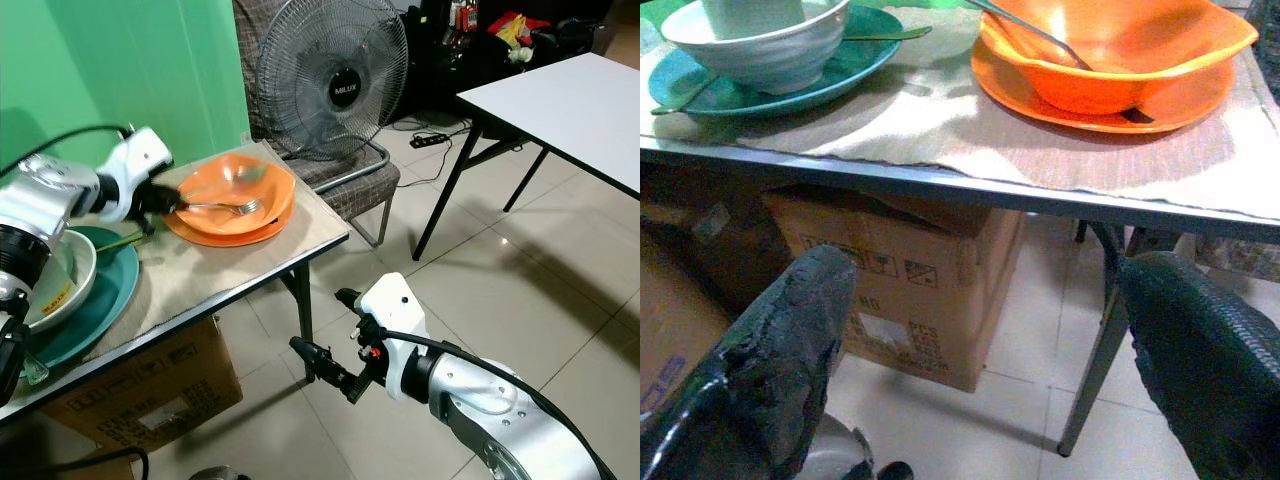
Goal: Setting the table
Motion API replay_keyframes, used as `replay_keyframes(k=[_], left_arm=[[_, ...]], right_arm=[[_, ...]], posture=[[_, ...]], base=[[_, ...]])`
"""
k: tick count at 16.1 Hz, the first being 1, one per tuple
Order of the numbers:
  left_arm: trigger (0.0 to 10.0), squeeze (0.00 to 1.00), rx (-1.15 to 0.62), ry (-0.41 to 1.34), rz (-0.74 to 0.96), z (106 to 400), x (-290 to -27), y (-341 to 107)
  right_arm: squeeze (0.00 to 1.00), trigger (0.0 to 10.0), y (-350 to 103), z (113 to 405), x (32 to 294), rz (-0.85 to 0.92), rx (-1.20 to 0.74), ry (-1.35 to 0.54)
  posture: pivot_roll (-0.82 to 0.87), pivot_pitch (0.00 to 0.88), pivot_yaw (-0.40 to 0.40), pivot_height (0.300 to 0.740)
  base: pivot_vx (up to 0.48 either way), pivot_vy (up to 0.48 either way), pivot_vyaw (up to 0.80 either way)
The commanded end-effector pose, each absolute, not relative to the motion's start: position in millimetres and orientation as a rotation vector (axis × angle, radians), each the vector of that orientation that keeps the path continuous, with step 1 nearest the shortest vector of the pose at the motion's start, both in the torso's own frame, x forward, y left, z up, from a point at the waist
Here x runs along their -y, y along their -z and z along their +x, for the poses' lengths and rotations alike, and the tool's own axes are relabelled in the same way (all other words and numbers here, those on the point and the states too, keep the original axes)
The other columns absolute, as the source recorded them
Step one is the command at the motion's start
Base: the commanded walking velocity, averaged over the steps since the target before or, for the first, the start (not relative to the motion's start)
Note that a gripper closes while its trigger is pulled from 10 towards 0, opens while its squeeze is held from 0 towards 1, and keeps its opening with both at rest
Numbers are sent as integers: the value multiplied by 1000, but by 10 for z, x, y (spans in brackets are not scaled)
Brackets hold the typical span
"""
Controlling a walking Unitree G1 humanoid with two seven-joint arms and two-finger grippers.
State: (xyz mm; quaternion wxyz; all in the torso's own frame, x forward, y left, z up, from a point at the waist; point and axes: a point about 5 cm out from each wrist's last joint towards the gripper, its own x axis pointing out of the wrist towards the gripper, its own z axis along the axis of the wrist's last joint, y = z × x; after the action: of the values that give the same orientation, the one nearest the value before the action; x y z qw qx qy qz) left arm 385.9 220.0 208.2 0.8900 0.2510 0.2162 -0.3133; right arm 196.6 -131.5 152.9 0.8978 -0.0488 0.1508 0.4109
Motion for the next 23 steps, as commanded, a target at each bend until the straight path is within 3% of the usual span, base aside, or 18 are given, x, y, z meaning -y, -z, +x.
replay_keyframes(k=[1,4,6,8,10,11,12,17,18,21,22,23], left_arm=[[0,0,-344,636,470,3859,-2181,-2207],[0,0,-139,673,392,3734,-1996,-2239],[0,0,-10,709,299,3603,-1735,-2250],[0,0,110,665,170,3430,-1327,-2186],[353,0,141,580,114,3369,-1233,-2087],[8863,0,138,508,144,3279,-1166,-1929],[10000,0,139,486,146,3248,-1152,-1892],[10000,0,163,328,10,3094,-1123,-1793],[10000,0,170,264,41,3097,-1128,-1760],[10000,0,176,294,24,3080,-1045,-1852],[10000,86,186,262,17,3116,-1056,-1878],[10000,63,175,234,55,3148,-1108,-1837]], right_arm=[[0,10000,-1538,1970,1333,-105,-294,-828],[0,10000,-1550,2023,1334,-101,-241,-746],[0,10000,-1585,2118,1356,-81,-177,-631],[0,10000,-1607,2242,1371,-60,-106,-481],[0,10000,-1613,2286,1372,-39,-83,-418],[0,10000,-1648,2332,1400,10,-43,-345],[0,10000,-1671,2349,1409,28,-22,-324],[0,10000,-1516,2466,1660,21,-46,-141],[0,10000,-1473,2488,1720,-44,-60,-97],[0,10000,-1544,2500,1821,9,-27,15],[0,10000,-1579,2503,1825,34,-3,19],[0,10000,-1596,2485,1829,12,5,25]], posture=[[-80,0,66,740],[-78,0,56,740],[-72,0,43,740],[-64,0,18,740],[-62,0,8,740],[-57,0,-16,740],[-58,0,-21,740],[-63,0,-34,740],[-60,0,-40,740],[-67,0,-11,740],[-81,0,12,740],[-87,0,22,740]], base=[[0,0,0],[0,0,0],[0,0,0],[0,0,0],[0,0,0],[0,0,0],[0,0,0],[0,0,-585],[0,0,-788],[0,0,-788],[0,0,-800],[0,0,-800]])
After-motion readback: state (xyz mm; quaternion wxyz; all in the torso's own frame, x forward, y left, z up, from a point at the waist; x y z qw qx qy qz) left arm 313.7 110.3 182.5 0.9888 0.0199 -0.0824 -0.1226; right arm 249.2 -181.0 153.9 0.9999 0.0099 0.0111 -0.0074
